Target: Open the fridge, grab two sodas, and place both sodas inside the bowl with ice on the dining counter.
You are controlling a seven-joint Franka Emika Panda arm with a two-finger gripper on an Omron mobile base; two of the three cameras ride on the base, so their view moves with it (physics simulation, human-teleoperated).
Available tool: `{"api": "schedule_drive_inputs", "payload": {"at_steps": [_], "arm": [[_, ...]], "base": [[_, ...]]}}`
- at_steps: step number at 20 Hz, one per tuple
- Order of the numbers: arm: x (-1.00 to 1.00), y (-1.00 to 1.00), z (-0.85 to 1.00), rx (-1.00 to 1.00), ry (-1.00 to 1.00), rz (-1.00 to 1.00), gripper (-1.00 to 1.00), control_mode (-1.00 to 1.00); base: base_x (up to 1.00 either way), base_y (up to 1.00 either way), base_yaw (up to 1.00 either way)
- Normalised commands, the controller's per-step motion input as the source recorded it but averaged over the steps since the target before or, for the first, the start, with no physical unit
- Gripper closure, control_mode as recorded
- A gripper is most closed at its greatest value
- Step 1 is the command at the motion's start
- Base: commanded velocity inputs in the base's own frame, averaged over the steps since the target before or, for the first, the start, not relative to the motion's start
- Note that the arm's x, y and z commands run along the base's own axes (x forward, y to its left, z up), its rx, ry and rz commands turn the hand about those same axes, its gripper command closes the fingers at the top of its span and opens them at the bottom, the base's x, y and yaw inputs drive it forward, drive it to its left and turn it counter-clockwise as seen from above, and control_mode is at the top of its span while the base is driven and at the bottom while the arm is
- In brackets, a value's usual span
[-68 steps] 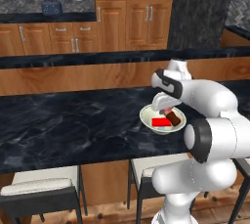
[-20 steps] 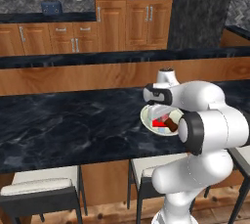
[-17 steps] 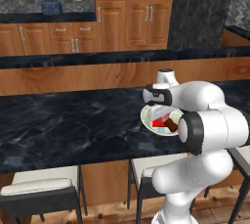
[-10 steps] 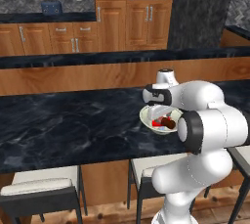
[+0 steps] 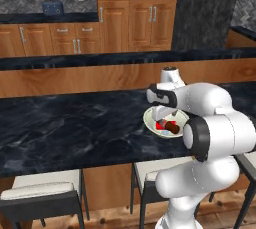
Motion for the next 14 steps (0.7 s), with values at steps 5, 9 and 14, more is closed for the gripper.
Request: {"api": "schedule_drive_inputs", "payload": {"at_steps": [5,9,14], "arm": [[-0.44,0.00,0.49,-0.03,-0.09,0.00,-1.00,-1.00],[-0.42,0.00,0.47,0.00,-0.06,0.00,-1.00,-1.00],[-0.54,0.00,0.37,0.00,-0.03,0.00,-1.00,-1.00]], "base": [[0.00,0.00,0.00],[0.00,0.00,0.00],[0.00,0.00,0.00]]}}
